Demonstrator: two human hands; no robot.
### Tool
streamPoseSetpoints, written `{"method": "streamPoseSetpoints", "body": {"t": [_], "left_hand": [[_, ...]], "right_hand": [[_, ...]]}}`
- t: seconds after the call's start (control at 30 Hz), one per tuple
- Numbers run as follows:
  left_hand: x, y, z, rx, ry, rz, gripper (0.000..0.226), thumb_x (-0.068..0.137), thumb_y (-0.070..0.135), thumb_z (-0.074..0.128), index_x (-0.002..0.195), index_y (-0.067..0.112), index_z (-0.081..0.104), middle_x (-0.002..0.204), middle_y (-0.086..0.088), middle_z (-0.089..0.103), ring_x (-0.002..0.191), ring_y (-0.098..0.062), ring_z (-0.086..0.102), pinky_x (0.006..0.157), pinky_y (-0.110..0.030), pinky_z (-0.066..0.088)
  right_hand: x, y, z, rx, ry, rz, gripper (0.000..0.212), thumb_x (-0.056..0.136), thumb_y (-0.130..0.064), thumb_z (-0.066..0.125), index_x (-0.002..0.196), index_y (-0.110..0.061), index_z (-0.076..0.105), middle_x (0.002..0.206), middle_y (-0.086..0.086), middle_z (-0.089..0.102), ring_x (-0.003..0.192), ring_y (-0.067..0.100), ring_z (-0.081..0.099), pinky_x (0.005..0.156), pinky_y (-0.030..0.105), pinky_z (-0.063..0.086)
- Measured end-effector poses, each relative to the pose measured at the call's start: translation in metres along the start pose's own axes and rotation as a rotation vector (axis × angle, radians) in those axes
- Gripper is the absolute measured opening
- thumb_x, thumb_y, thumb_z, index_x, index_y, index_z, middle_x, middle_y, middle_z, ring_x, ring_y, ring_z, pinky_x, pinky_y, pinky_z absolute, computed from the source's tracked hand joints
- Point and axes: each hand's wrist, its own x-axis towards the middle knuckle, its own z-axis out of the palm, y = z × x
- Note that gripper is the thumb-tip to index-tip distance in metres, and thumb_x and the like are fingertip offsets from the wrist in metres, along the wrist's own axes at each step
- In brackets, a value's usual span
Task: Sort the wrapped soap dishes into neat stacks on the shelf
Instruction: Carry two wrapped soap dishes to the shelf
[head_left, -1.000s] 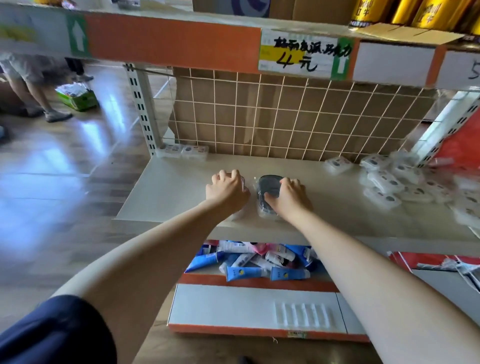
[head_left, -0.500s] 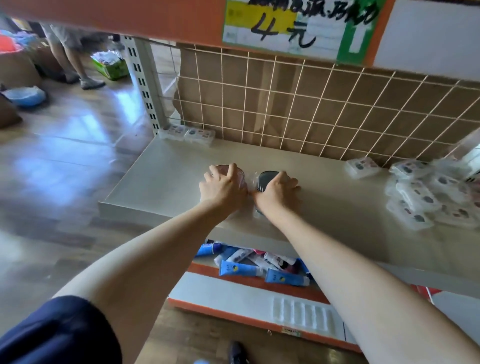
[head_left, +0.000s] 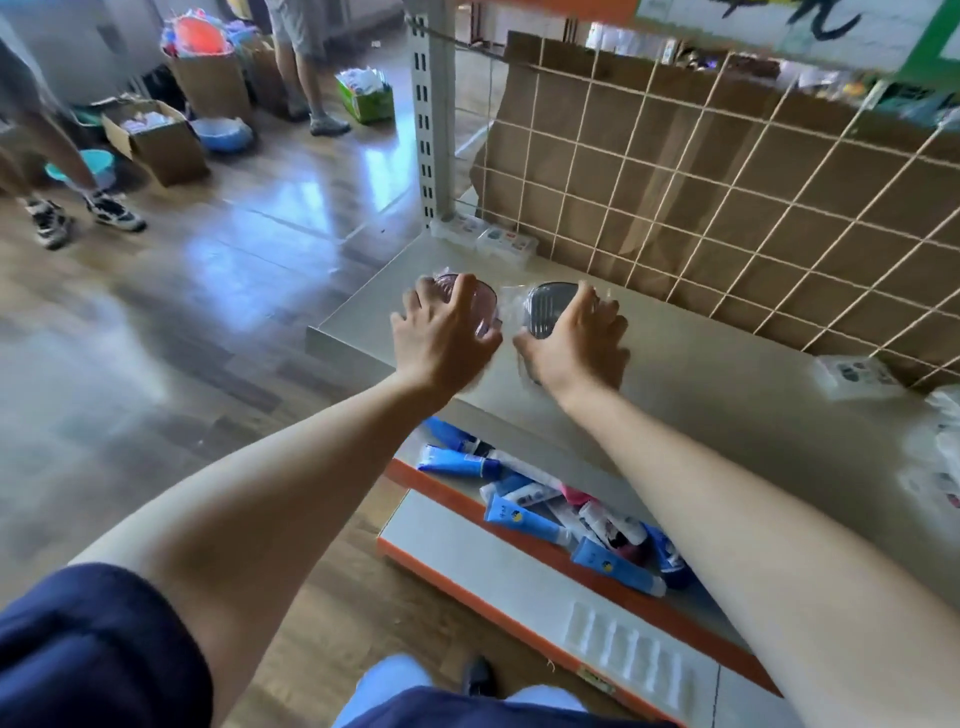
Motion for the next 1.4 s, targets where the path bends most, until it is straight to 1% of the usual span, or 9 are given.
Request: {"method": "streamPoseSetpoints", "body": {"t": [0.13,0.23,0.33,0.47,0.6,0.87,1.0,1.23,1.4], "left_hand": [[-0.010,-0.055,-0.033,0.005,0.152,-0.133,0.052,0.080,0.056,0.054,0.120,0.025,0.046,0.122,-0.014,0.043,0.112,-0.035,0.044,0.090,-0.045,0.039],[-0.018,-0.102,-0.060,0.027,0.272,-0.265,0.051,0.078,0.057,0.052,0.117,0.024,0.046,0.120,-0.015,0.044,0.112,-0.036,0.044,0.089,-0.045,0.038],[-0.034,-0.149,-0.085,0.091,0.364,-0.386,0.055,0.078,0.057,0.052,0.119,0.021,0.045,0.121,-0.017,0.044,0.113,-0.037,0.044,0.090,-0.045,0.038],[-0.068,-0.213,-0.106,0.222,0.345,-0.540,0.058,0.081,0.056,0.050,0.124,0.019,0.042,0.126,-0.020,0.042,0.116,-0.037,0.042,0.090,-0.044,0.037],[-0.103,-0.277,-0.112,0.227,0.293,-0.688,0.057,0.082,0.054,0.052,0.127,0.022,0.039,0.126,-0.019,0.039,0.117,-0.037,0.040,0.091,-0.045,0.036],[-0.161,-0.413,-0.131,0.291,0.196,-0.847,0.061,0.081,0.052,0.053,0.130,0.020,0.039,0.137,-0.020,0.033,0.123,-0.037,0.037,0.092,-0.045,0.036],[-0.184,-0.475,-0.149,0.276,0.158,-0.955,0.061,0.083,0.052,0.051,0.133,0.020,0.035,0.140,-0.020,0.028,0.125,-0.037,0.034,0.093,-0.043,0.035],[-0.210,-0.569,-0.179,0.283,0.160,-1.116,0.061,0.085,0.052,0.048,0.135,0.020,0.033,0.142,-0.020,0.026,0.127,-0.037,0.032,0.095,-0.044,0.036],[-0.211,-0.638,-0.195,0.265,0.205,-1.213,0.062,0.084,0.051,0.050,0.135,0.019,0.033,0.141,-0.020,0.026,0.125,-0.037,0.033,0.093,-0.045,0.039]], "right_hand": [[-0.015,-0.054,0.014,0.082,0.002,-0.190,0.090,0.076,-0.056,0.063,0.144,-0.017,0.020,0.147,0.012,0.024,0.129,0.032,0.030,0.096,0.046,0.036],[-0.031,-0.106,0.029,0.133,-0.039,-0.334,0.088,0.077,-0.056,0.062,0.143,-0.015,0.022,0.144,0.013,0.026,0.128,0.032,0.031,0.094,0.046,0.037],[-0.052,-0.158,0.048,0.152,-0.102,-0.463,0.089,0.078,-0.056,0.062,0.144,-0.013,0.021,0.140,0.013,0.029,0.127,0.032,0.031,0.093,0.046,0.038],[-0.085,-0.211,0.089,0.159,-0.188,-0.589,0.090,0.076,-0.056,0.063,0.143,-0.013,0.022,0.138,0.013,0.031,0.127,0.033,0.032,0.093,0.046,0.039],[-0.123,-0.251,0.140,0.115,-0.275,-0.684,0.091,0.075,-0.057,0.062,0.143,-0.012,0.023,0.140,0.014,0.031,0.128,0.034,0.032,0.094,0.047,0.039],[-0.203,-0.340,0.238,0.107,-0.406,-0.810,0.093,0.074,-0.056,0.063,0.146,-0.014,0.020,0.147,0.013,0.026,0.134,0.031,0.027,0.103,0.050,0.033],[-0.245,-0.391,0.276,0.088,-0.452,-0.860,0.092,0.075,-0.056,0.062,0.146,-0.014,0.019,0.148,0.014,0.025,0.135,0.032,0.026,0.103,0.050,0.032],[-0.306,-0.479,0.329,0.074,-0.517,-0.953,0.092,0.077,-0.058,0.060,0.146,-0.014,0.019,0.149,0.014,0.024,0.135,0.032,0.026,0.099,0.048,0.036],[-0.327,-0.545,0.370,0.080,-0.559,-1.023,0.093,0.077,-0.062,0.059,0.146,-0.013,0.019,0.148,0.014,0.025,0.135,0.032,0.026,0.098,0.048,0.037]]}}
